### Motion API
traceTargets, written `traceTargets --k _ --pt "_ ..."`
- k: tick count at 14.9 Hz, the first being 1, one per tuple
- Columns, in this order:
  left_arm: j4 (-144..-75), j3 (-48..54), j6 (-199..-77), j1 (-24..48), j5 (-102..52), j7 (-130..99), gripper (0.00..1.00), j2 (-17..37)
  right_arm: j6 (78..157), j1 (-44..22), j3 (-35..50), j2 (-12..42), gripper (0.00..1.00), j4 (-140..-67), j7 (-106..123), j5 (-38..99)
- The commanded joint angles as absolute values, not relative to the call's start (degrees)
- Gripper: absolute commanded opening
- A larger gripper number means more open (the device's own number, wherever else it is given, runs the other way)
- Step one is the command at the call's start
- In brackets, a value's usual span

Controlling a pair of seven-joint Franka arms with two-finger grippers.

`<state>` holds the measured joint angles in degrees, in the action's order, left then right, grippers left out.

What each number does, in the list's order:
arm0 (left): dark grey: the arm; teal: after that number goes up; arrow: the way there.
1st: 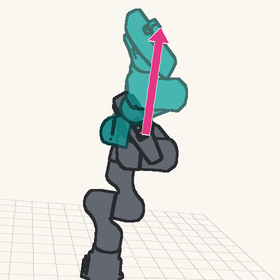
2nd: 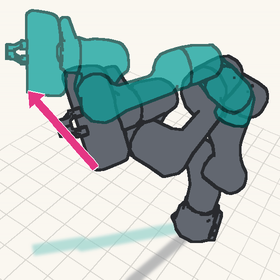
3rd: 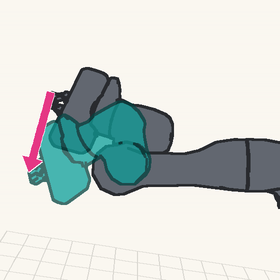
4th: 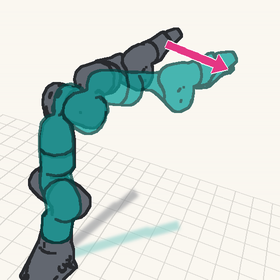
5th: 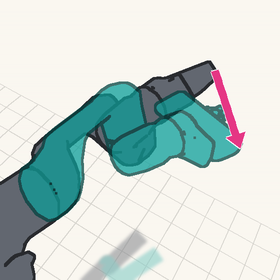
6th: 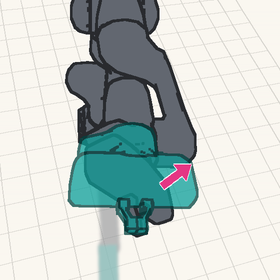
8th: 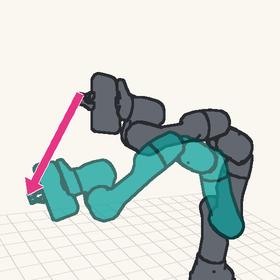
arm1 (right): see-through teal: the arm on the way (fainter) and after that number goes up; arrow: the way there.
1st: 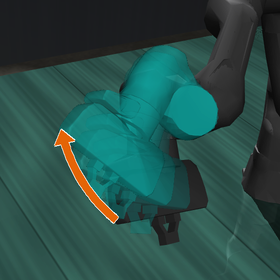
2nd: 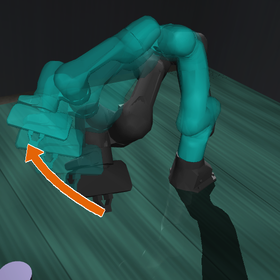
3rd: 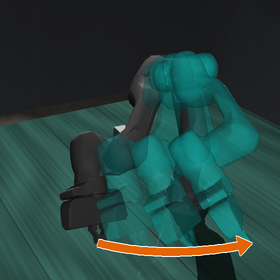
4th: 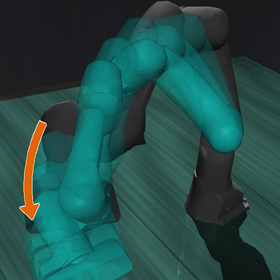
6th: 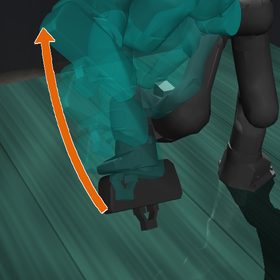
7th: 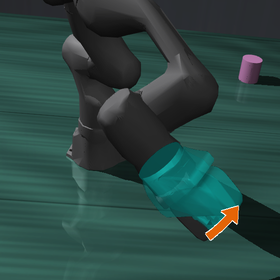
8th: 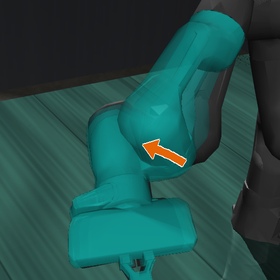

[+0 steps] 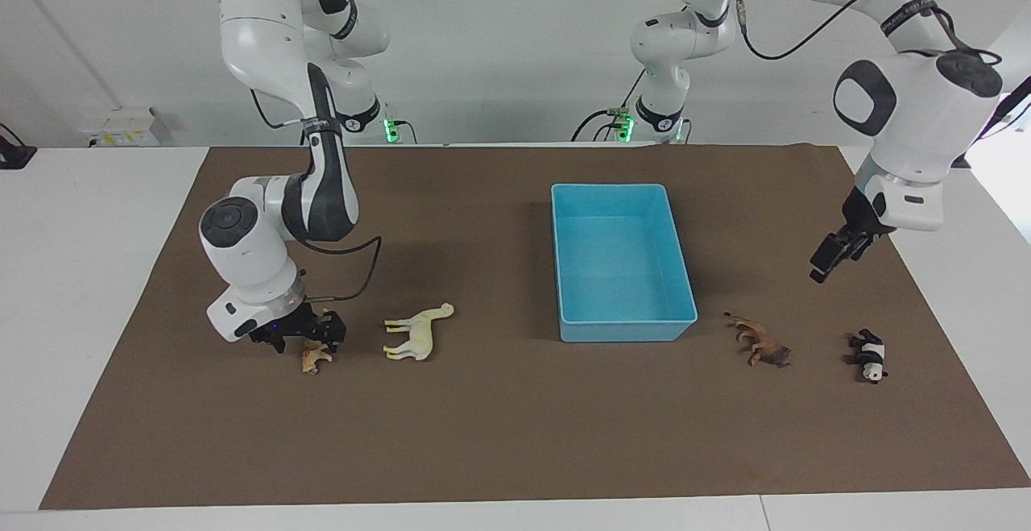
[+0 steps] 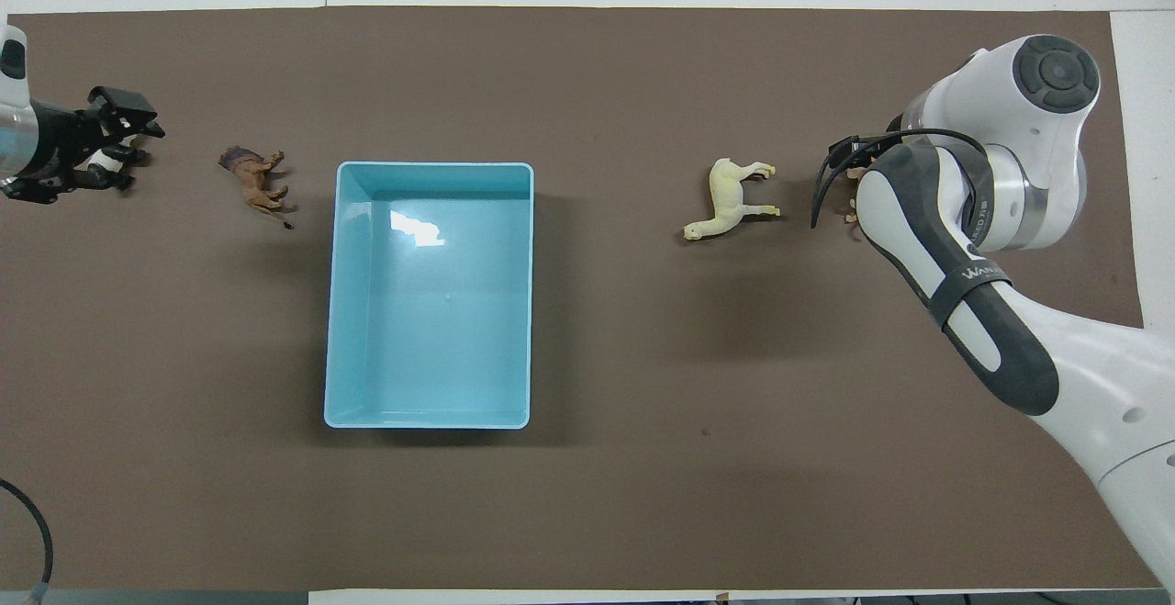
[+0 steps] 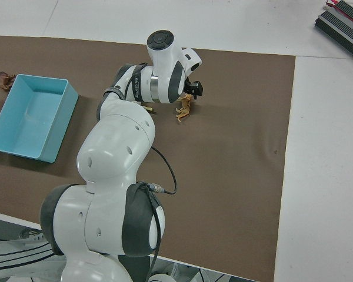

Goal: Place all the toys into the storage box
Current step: 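Grasp the tiger with the right gripper while the left gripper grasps the horse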

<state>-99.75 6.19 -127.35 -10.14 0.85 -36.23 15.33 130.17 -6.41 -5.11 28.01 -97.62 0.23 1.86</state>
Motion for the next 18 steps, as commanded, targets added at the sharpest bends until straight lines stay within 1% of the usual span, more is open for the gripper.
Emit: traceTargets --k 1,3,4,5,7,11,12,13,14,15,16,18 --pt "-100.1 6.8 -133.2 -10.2 1.3 -52.0 1.0 20.0 131.0 -6.1 -5.0 28.3 1.0 -98.1 3.5 2.8" --pt "-100.4 6.8 -137.2 -8.7 1.4 -57.1 1.0 23.4 131.0 -6.2 -5.0 28.0 1.0 -98.9 6.4 2.8" --pt "-101.1 6.7 -138.6 -8.6 1.4 -57.3 1.0 24.4 133.0 -6.2 -5.0 27.8 1.0 -100.0 7.5 2.8" --pt "-101.6 6.8 -139.4 -8.6 1.4 -57.4 1.0 25.0 135.2 -6.2 -4.9 27.5 1.0 -102.0 8.1 2.8" --pt "-102.5 6.7 -141.7 -8.4 1.4 -57.6 1.0 26.0 137.5 -6.2 -4.9 27.6 1.0 -103.7 8.3 2.8" --pt "-105.4 6.7 -144.9 -8.4 1.5 -57.6 1.0 26.1 137.5 -6.9 -4.9 27.5 1.0 -104.2 8.3 2.8" --pt "-106.2 6.7 -145.9 -8.4 1.6 -57.5 1.0 26.3 137.4 -6.9 -5.0 27.5 0.7 -104.2 8.0 2.8" --pt "-107.0 6.7 -147.2 -8.3 1.6 -57.5 1.0 26.3 137.1 -6.9 -4.9 27.5 0.25 -104.2 7.6 2.9" --pt "-107.3 6.7 -147.6 -8.3 1.6 -57.5 0.99 26.2 137.0 -6.9 -4.9 27.5 0.0 -104.2 6.7 3.1" --pt "-107.3 6.7 -147.6 -8.3 1.6 -57.4 0.92 26.2 136.9 -6.7 -4.9 27.5 0.0 -104.2 6.6 3.1" --pt "-107.2 6.7 -147.5 -8.4 1.6 -57.3 0.83 26.2 136.9 -6.8 -5.0 27.5 0.0 -104.2 6.3 3.1" --pt "-107.2 6.7 -147.5 -8.4 1.7 -57.3 0.63 26.2 136.7 -6.8 -5.0 27.5 0.0 -103.9 6.3 3.1"
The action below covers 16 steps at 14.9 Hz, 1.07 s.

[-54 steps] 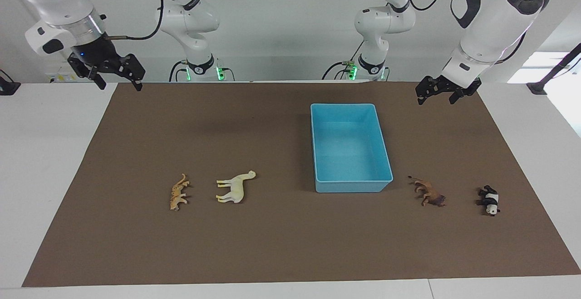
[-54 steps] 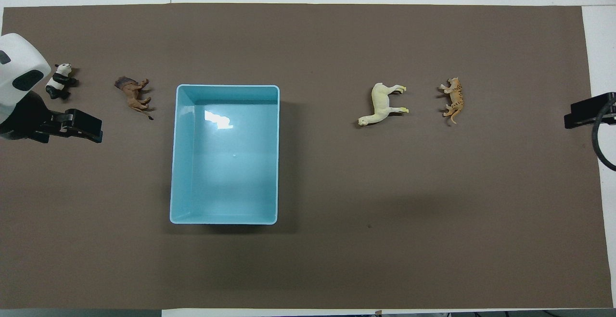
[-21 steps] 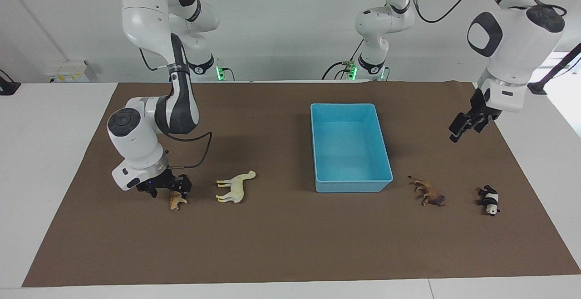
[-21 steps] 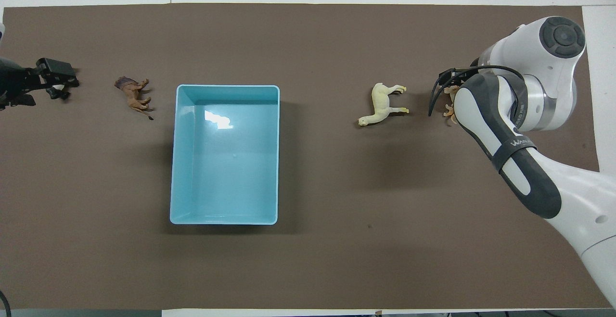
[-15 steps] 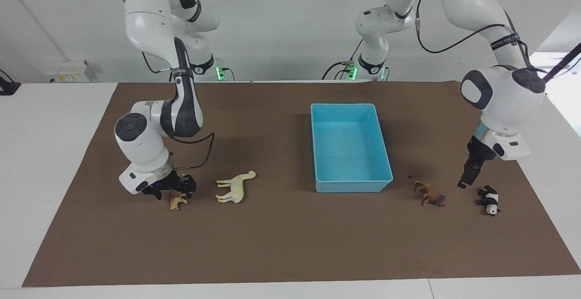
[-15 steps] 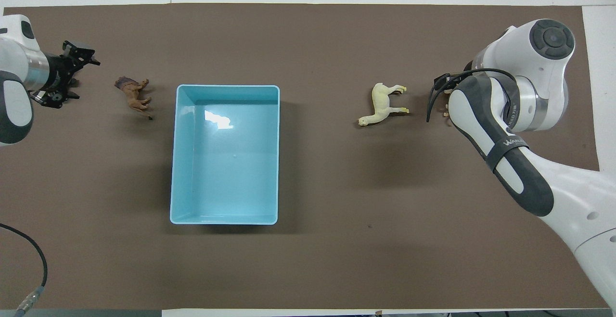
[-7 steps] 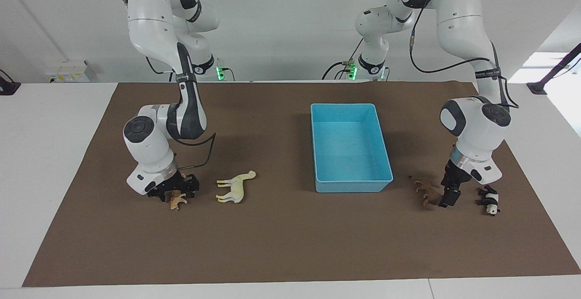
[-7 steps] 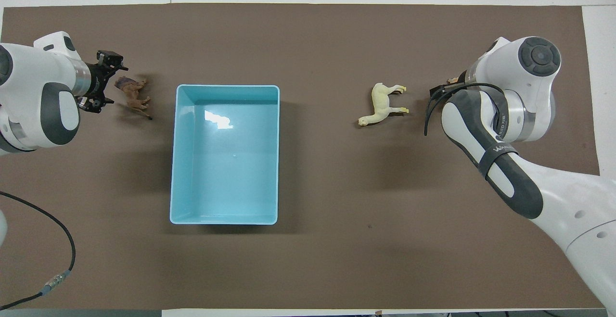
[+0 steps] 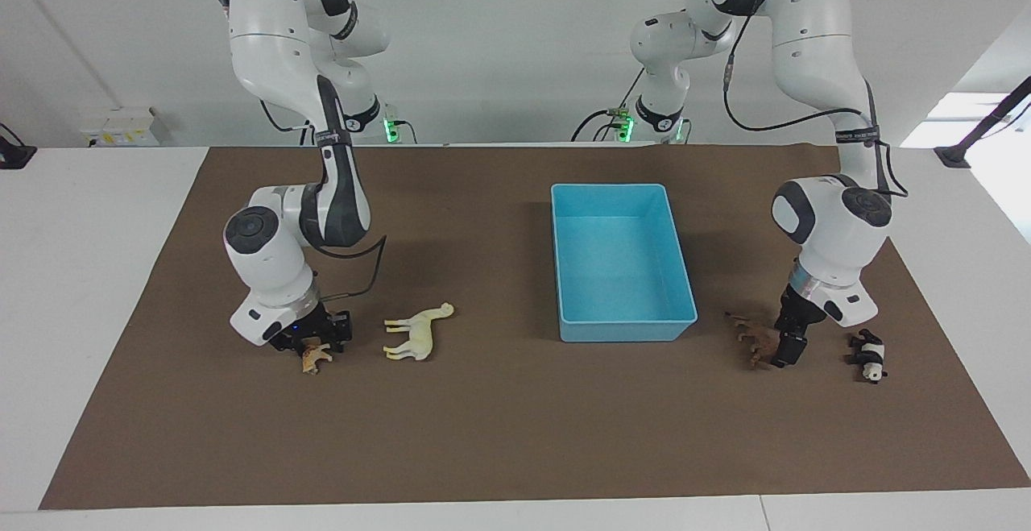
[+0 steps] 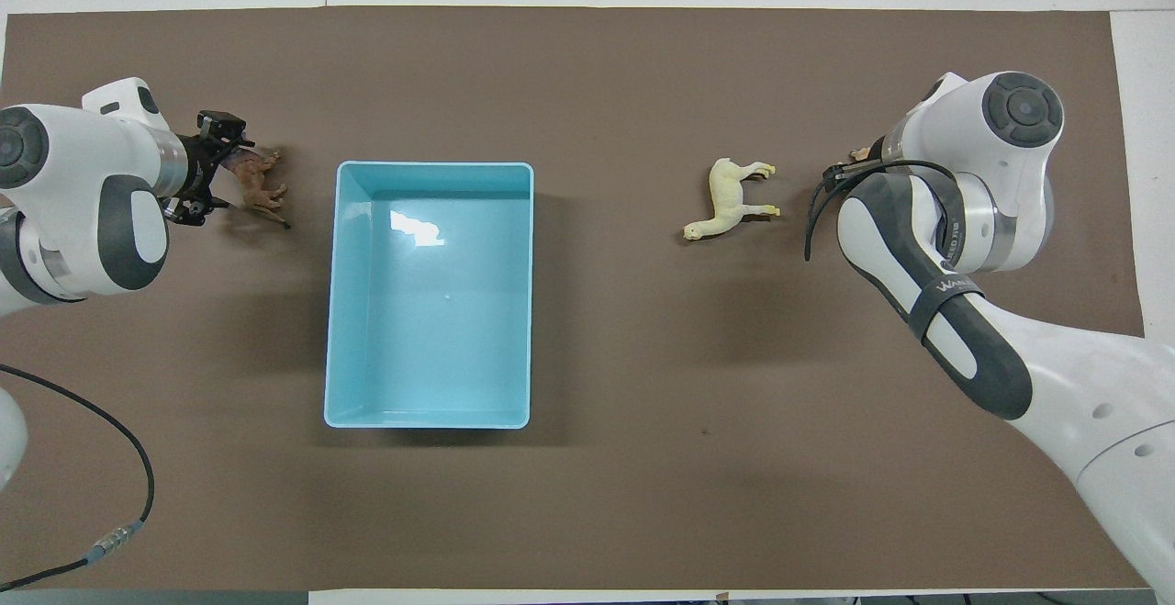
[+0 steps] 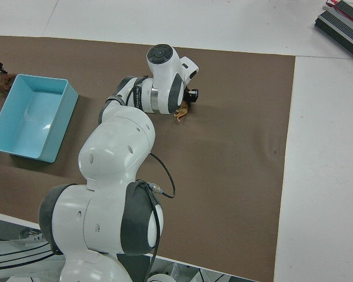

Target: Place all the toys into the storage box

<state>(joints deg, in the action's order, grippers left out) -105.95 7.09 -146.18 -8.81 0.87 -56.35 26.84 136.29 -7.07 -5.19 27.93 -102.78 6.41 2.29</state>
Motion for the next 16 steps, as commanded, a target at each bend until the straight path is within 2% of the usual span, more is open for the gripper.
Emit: traceTargets --k 1,3,4,5,11,14,16 --pt "-107.2 6.7 -147.4 -8.4 1.7 -57.3 0.52 26.2 136.7 -6.8 -5.0 27.5 0.0 -103.9 6.3 3.1" --pt "-106.9 6.7 -147.0 -8.3 1.7 -57.3 0.28 26.2 136.7 -6.9 -5.0 27.5 0.0 -103.6 6.3 3.0" --pt "-106.4 6.7 -146.3 -8.3 1.7 -57.3 0.2 26.2 136.6 -6.8 -5.0 27.5 0.0 -103.5 6.3 3.0" --pt "-104.8 6.7 -144.6 -8.3 1.8 -57.3 0.16 26.3 136.4 -6.9 -5.0 27.5 0.0 -103.4 6.3 3.0" --pt "-84.7 8.2 -117.0 -7.9 5.5 -56.3 0.15 26.5 131.0 -6.9 -5.0 27.5 0.0 -97.1 5.4 2.8" --pt "-84.2 13.2 -110.2 -6.4 5.1 -56.3 0.15 23.0 130.4 -6.8 -5.2 25.4 0.0 -95.2 5.4 2.3" --pt "-88.7 14.2 -109.1 -1.8 4.7 -58.5 0.17 20.1 127.6 -6.8 -5.4 22.3 0.0 -94.4 5.4 2.2"
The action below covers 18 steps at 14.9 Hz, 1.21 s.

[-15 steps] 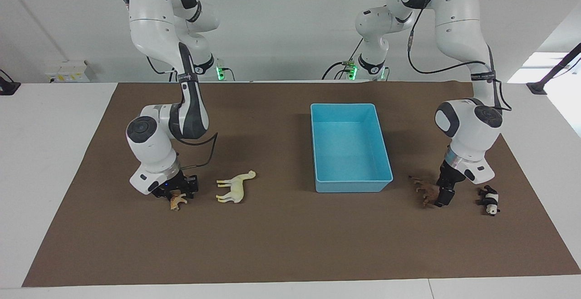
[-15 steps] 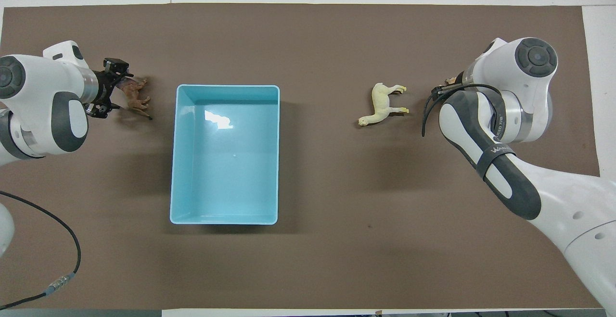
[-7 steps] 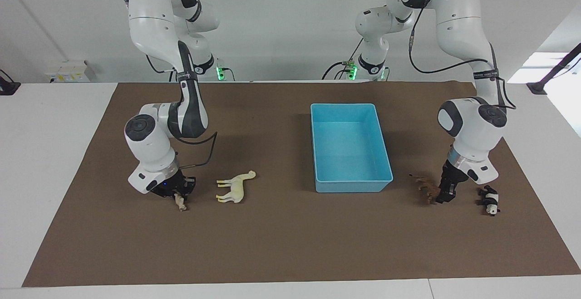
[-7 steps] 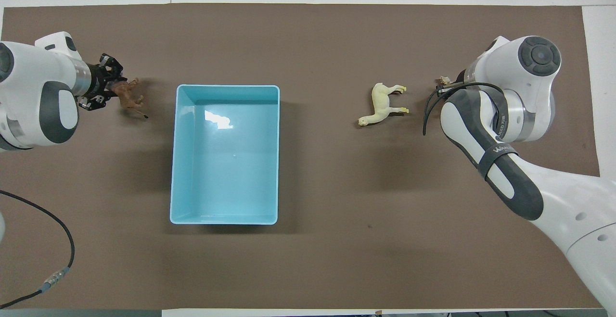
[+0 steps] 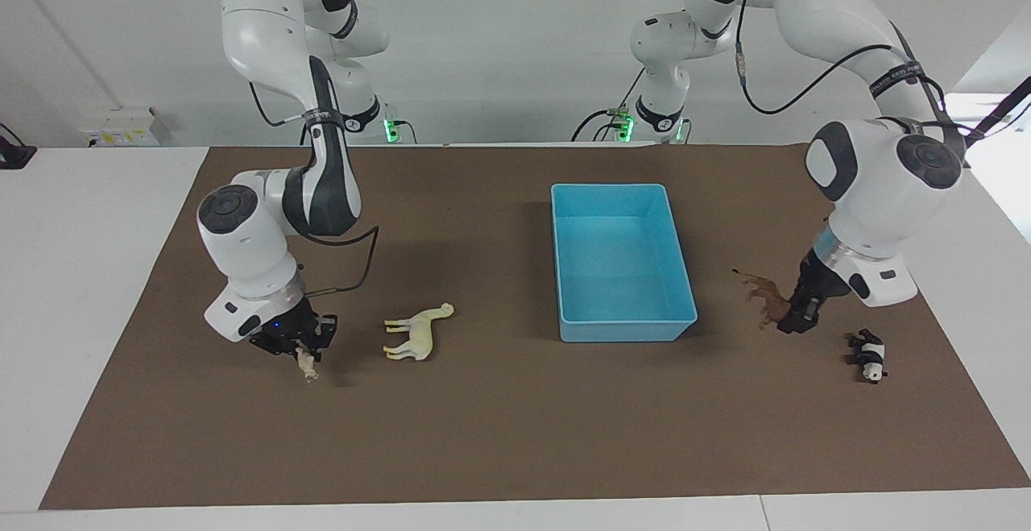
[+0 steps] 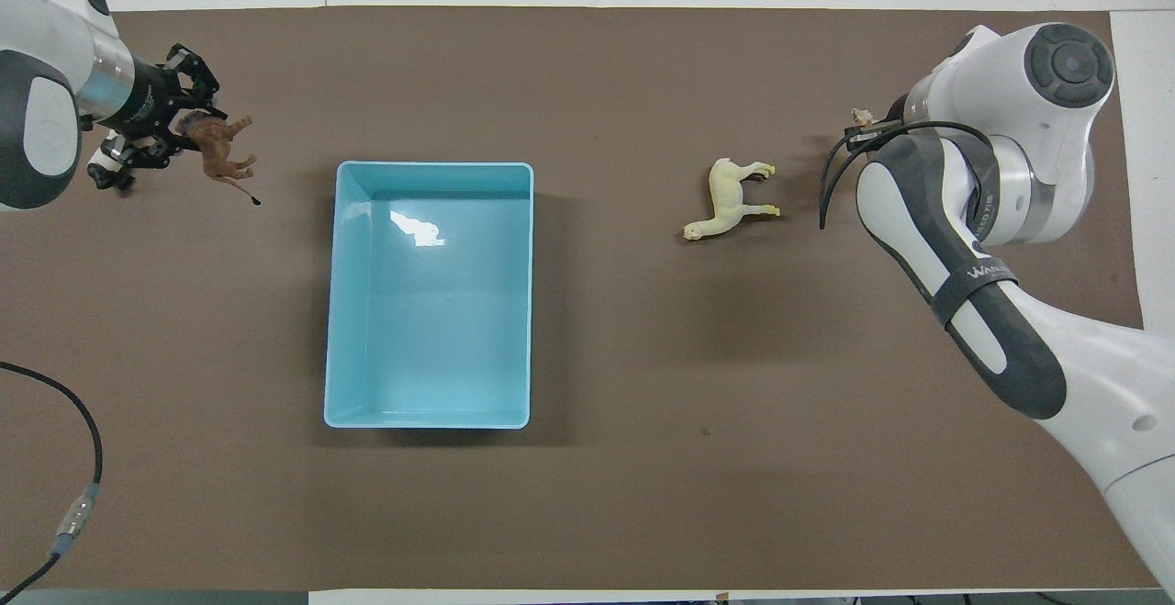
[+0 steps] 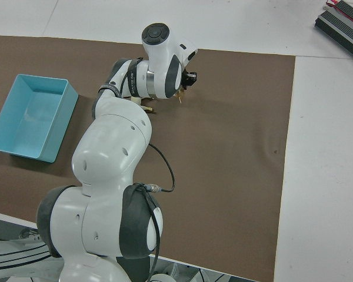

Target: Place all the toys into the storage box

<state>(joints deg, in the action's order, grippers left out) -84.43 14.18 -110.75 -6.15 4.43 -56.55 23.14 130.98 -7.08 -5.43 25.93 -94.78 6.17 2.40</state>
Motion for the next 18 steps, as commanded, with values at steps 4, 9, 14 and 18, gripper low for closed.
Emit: traceTargets --k 4,9,14,18 --pt "-100.9 14.2 -112.6 5.6 4.7 -63.8 0.2 14.8 114.0 -7.1 -5.0 16.4 0.0 -89.4 4.1 2.7" --pt "-107.6 14.2 -119.9 9.0 4.9 -68.6 1.0 11.6 99.8 -13.5 -5.1 16.2 0.0 -78.2 -5.6 2.2" --pt "-102.4 13.5 -114.3 -0.4 5.1 -49.3 1.0 9.5 99.1 -24.2 -5.1 16.3 0.0 -77.1 -20.6 1.7" --pt "-102.9 13.5 -122.0 -13.4 5.2 -20.7 1.0 10.3 102.6 -35.7 -4.9 17.3 0.0 -77.1 -32.9 1.1"
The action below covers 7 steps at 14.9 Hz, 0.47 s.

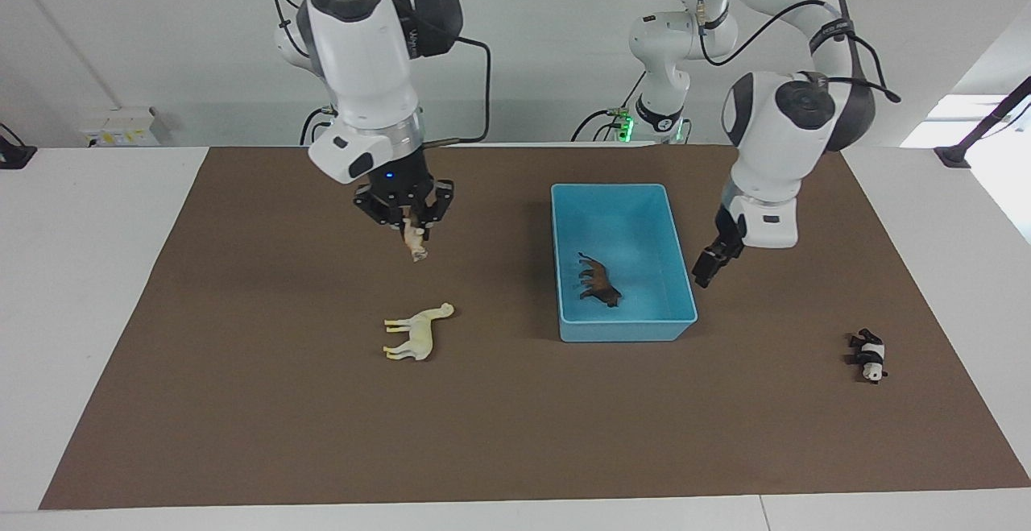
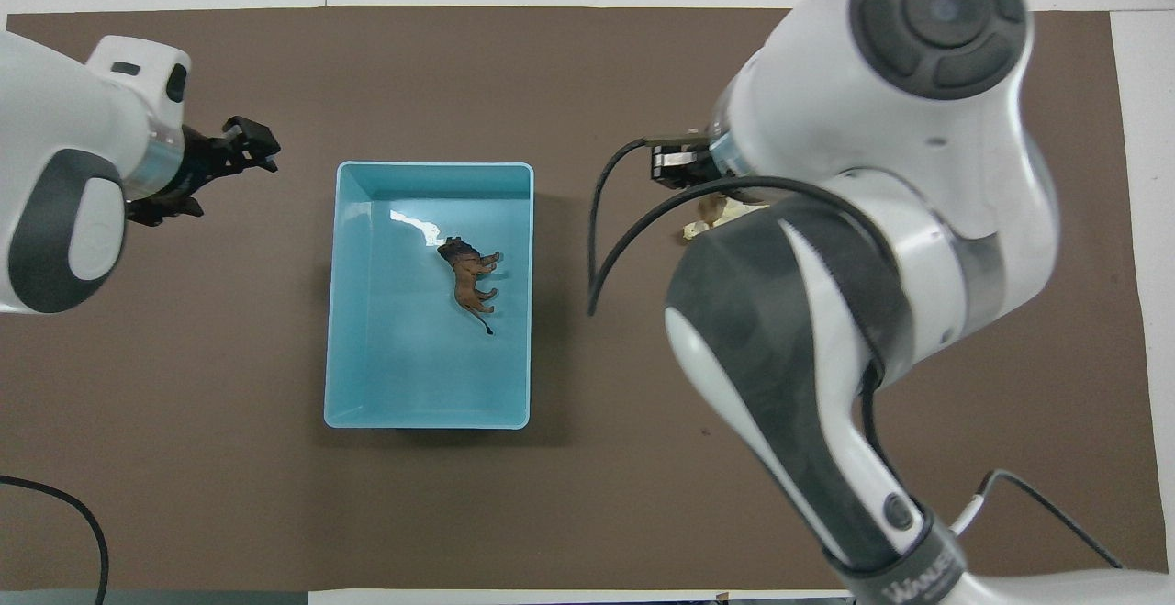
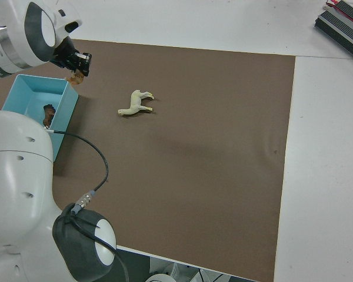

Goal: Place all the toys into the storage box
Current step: 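Lower the tiger into the box with the right gripper while the left reaches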

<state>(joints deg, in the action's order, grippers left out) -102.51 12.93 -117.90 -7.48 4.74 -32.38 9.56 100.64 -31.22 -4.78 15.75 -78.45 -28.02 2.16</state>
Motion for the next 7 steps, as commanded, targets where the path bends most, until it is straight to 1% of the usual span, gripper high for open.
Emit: traceTargets --k 1,3,5,6,7 --pt "-102.9 13.5 -125.0 -16.0 5.2 -15.2 1.0 11.0 104.7 -38.8 -4.9 18.9 0.0 -77.1 -36.4 0.8" --pt "-103.0 13.4 -132.4 -19.6 6.0 -6.0 1.0 14.1 109.0 -42.3 -4.9 21.1 0.0 -77.1 -40.3 1.1" --pt "-102.7 13.4 -139.2 -22.6 6.8 -0.1 1.0 17.0 113.4 -44.5 -4.9 22.8 0.0 -77.5 -41.7 1.6" --pt "-102.2 13.4 -142.0 -23.5 9.4 1.9 1.0 18.3 114.3 -46.1 -4.9 25.1 0.0 -77.4 -42.9 1.4" --pt "-100.0 13.4 -144.3 -24.0 13.8 3.7 1.0 21.5 116.1 -48.0 -5.0 28.4 0.0 -77.1 -45.6 1.1"
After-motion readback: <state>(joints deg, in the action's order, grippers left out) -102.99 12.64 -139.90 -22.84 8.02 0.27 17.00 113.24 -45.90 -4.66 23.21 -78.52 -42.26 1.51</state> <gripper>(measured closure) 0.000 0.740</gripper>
